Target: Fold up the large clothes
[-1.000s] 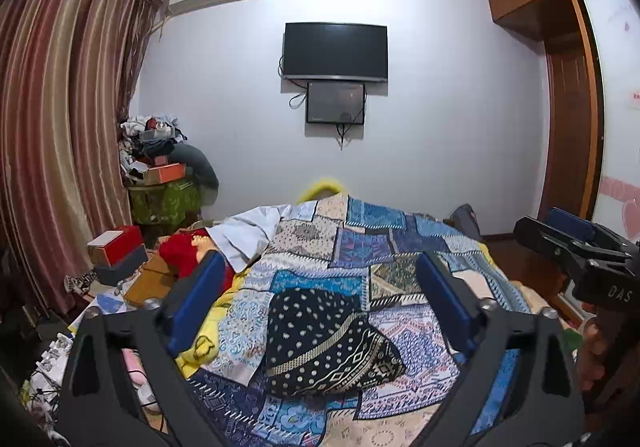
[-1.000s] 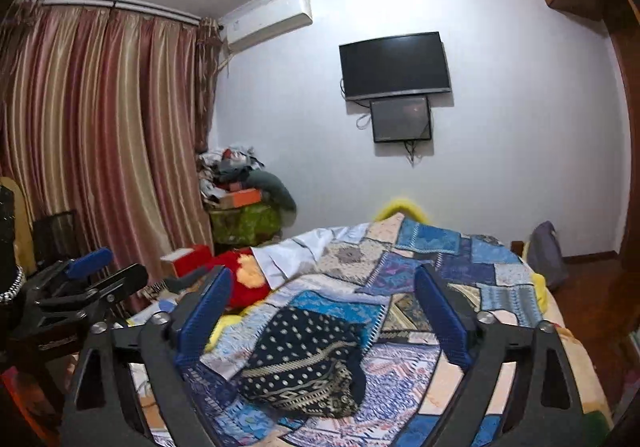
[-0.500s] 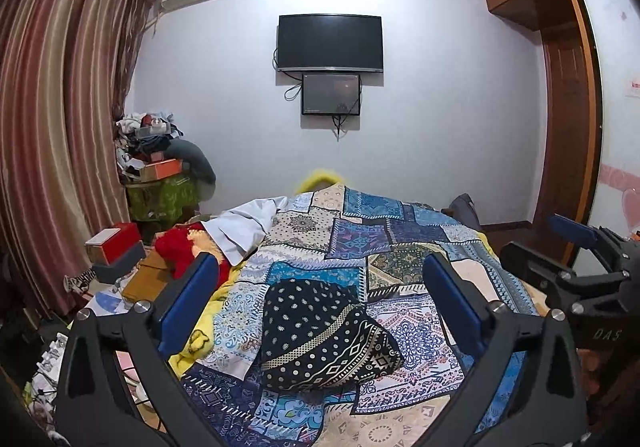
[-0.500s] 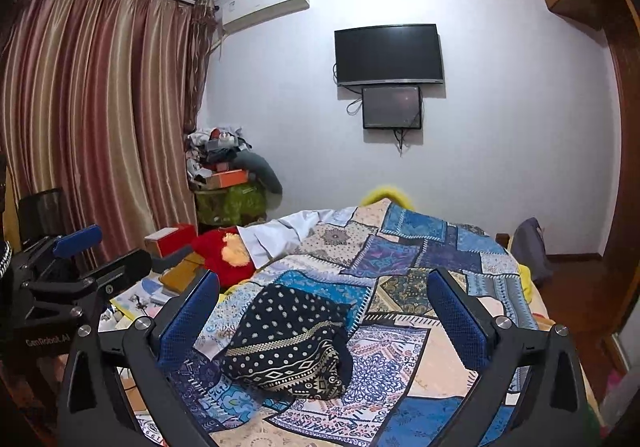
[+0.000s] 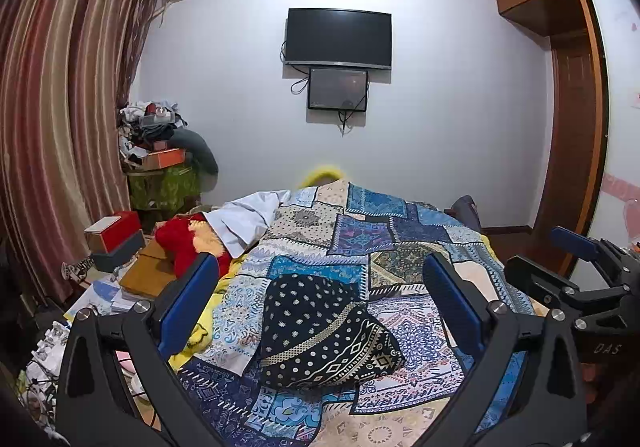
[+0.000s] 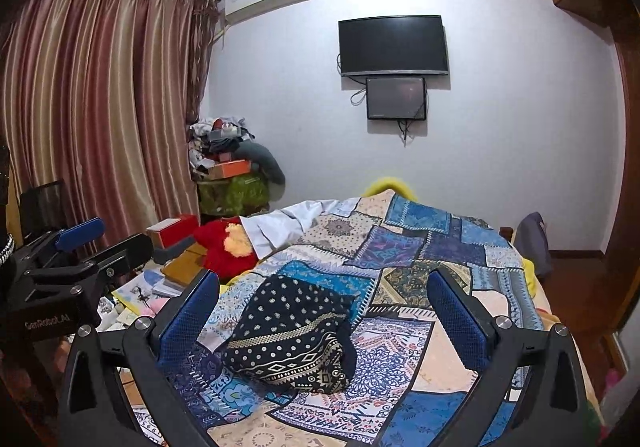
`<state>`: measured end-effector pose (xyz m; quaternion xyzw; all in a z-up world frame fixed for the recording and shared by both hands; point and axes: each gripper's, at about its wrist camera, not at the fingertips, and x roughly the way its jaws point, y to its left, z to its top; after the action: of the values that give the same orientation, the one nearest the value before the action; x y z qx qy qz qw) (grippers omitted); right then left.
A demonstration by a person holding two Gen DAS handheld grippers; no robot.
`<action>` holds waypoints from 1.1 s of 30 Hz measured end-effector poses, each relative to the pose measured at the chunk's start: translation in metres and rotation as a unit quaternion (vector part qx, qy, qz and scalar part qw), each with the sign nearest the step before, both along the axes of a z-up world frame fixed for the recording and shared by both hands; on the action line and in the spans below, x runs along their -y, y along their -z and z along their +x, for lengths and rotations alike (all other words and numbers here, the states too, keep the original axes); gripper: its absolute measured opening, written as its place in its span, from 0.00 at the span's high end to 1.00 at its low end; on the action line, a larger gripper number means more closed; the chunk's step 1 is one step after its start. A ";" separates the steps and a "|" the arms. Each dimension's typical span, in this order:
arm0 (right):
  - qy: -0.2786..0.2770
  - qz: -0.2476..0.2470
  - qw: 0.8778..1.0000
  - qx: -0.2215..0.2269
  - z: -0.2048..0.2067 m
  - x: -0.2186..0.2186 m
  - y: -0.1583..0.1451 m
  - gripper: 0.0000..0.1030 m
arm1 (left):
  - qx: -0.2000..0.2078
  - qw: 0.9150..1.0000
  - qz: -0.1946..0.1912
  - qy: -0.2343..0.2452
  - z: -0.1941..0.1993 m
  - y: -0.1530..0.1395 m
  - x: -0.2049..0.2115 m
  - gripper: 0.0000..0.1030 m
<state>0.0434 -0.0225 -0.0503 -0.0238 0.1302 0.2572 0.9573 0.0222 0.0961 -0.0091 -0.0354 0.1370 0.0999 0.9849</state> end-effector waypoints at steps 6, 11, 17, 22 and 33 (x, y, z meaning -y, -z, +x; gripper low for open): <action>-0.008 -0.002 1.000 -0.005 0.000 -0.004 0.002 0.00 | -0.005 1.000 -0.010 -0.002 0.000 0.003 -0.004 0.00; -0.009 -0.005 1.000 -0.011 0.003 -0.006 0.004 0.00 | -0.009 1.000 -0.014 -0.004 0.001 0.004 -0.007 0.00; -0.007 -0.006 1.000 -0.011 0.003 -0.006 0.003 0.00 | -0.009 1.000 -0.019 -0.002 0.002 0.004 -0.011 0.00; -0.007 -0.006 1.000 -0.012 0.004 -0.005 0.003 0.00 | -0.008 1.000 -0.016 -0.001 0.003 0.003 -0.009 0.00; -0.006 -0.004 1.000 -0.013 0.004 -0.004 0.004 0.00 | -0.007 1.000 -0.012 0.008 0.003 0.003 -0.006 0.00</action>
<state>0.0475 -0.0186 -0.0539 -0.0254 0.1432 0.2630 0.9538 0.0257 0.1024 -0.0124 -0.0459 0.1457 0.0910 0.9841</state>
